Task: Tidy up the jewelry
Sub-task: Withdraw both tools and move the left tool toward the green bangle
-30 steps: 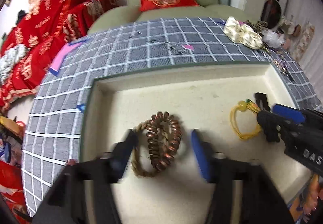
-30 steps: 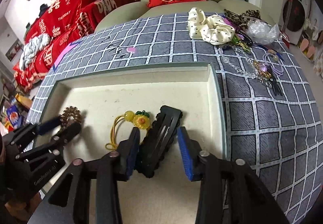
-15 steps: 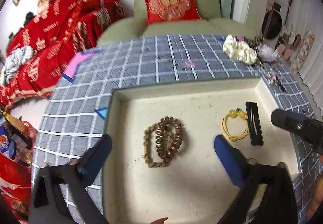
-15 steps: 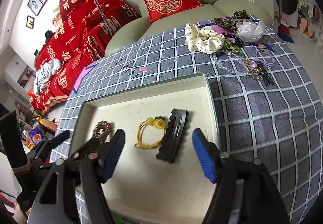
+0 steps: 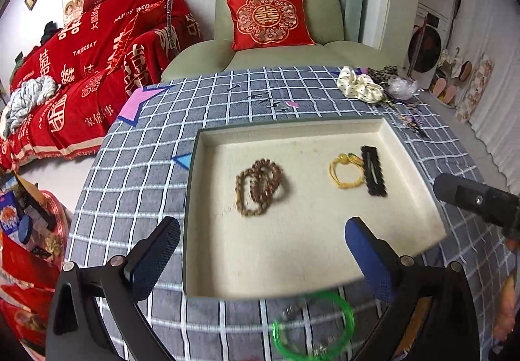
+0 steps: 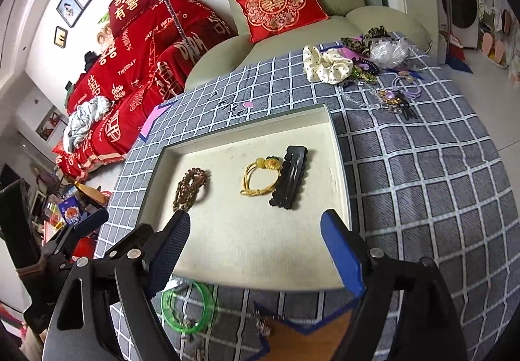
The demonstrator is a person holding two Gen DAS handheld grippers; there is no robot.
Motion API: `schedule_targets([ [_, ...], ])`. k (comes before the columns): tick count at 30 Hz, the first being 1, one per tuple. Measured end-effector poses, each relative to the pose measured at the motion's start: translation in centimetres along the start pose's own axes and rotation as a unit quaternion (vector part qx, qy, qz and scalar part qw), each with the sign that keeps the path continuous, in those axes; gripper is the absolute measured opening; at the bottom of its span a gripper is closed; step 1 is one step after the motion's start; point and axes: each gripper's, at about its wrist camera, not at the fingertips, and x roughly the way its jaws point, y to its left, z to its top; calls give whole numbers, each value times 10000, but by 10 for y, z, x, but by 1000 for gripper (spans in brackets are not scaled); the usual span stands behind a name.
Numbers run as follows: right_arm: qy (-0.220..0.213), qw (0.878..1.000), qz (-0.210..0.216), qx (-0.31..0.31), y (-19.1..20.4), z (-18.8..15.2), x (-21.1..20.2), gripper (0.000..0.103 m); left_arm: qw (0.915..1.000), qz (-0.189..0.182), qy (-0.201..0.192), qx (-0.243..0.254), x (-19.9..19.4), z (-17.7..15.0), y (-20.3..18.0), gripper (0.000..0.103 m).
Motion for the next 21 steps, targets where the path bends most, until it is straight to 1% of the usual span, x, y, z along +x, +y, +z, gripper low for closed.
schedule_targets([
  [3, -63, 9999, -22, -115, 5, -6, -11, 86, 10000, 34, -21, -16, -11, -13, 0, 103],
  [6, -117, 9996, -54, -254, 11, -15, -22, 86, 10000, -19, -18, 37, -20, -27, 0, 103],
  [12, -264, 9990, -35, -357, 16, -35, -42, 87, 9998, -162, 38, -99, -35, -56, 5, 103],
  [16, -158, 9994, -9, -293, 15, -48, -48, 87, 9996, -115, 127, -211, -38, -71, 9, 103],
  [21, -29, 9994, -114, -333, 14, -65, -52, 87, 9993, -6, 239, -278, -37, -87, 12, 103],
])
